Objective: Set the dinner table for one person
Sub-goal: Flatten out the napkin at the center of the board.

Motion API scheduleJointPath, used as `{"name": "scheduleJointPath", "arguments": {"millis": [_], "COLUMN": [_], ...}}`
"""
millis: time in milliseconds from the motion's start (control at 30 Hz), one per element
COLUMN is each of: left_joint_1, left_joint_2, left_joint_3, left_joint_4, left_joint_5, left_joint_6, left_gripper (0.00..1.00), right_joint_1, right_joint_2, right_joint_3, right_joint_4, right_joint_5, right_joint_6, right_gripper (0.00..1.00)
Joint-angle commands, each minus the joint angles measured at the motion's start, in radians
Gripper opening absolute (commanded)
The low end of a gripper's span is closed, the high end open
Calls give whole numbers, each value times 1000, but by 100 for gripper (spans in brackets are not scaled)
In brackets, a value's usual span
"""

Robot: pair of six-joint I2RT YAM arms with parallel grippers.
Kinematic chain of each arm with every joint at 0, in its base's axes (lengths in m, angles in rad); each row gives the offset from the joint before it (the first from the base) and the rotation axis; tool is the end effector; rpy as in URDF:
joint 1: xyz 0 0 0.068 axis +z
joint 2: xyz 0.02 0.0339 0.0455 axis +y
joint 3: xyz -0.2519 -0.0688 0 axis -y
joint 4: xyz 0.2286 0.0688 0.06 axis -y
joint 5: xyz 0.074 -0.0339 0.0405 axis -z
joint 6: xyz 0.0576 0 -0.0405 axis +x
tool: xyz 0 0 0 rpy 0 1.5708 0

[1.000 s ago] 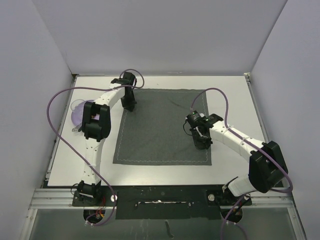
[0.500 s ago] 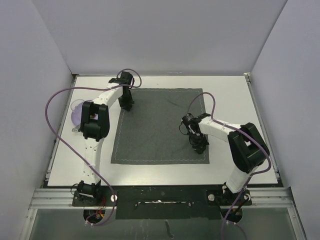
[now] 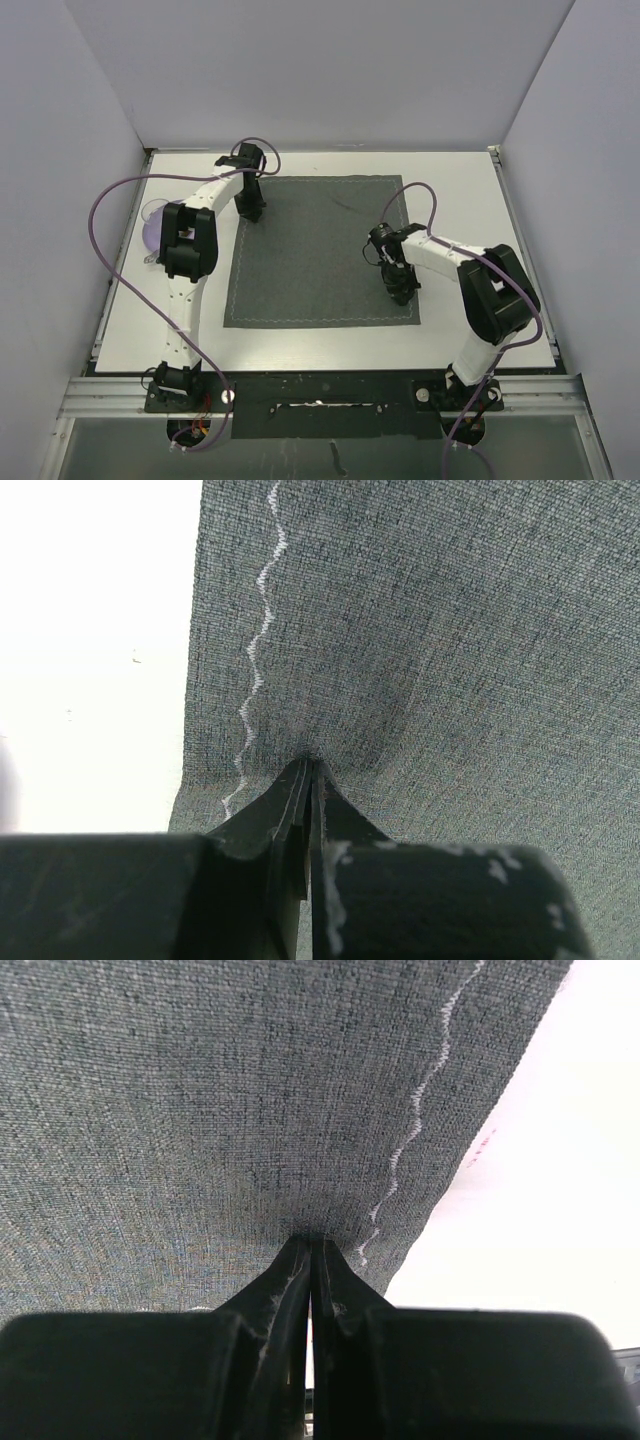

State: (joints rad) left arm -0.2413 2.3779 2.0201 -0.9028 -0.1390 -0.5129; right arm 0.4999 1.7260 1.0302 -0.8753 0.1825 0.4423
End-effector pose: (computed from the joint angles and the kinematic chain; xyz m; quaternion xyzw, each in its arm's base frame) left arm 0.4652 -0.1063 0.1391 -0.1441 0.9751 0.0070 0.1685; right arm 0.2444 0.1216 0.1312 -0.0287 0.9954 -0.0813 0.0412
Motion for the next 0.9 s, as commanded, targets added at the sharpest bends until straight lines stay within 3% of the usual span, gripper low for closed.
{"name": "scheduleJointPath", "arguments": {"millis": [0,267,633,767,867], "left_joint_1": [21,21,20,19,19], "left_joint_2": [39,36,35,32,32], "left_joint_3": [-30,-31,-21,-20,-14], "left_joint_4": [-38,-34,-37,-37,-37], "left_joint_5": [-39,-23,-1,5,15], "left_joint_6": [13,13,14,16,17], "left_gripper": [0,0,0,0,0], "right_joint_1": [-13,17,20,-126,-202], "right_joint_2": [31,9,-125,-88,32], "right_joint_3": [8,55,355,472,605], "right_joint_4": [-14,-24,-126,-49,4], "right_joint_5": [29,-18,21,-37,-85], "right_joint_6": [8,-3,-64,-162,-236], "right_gripper": [0,0,2,0,0]}}
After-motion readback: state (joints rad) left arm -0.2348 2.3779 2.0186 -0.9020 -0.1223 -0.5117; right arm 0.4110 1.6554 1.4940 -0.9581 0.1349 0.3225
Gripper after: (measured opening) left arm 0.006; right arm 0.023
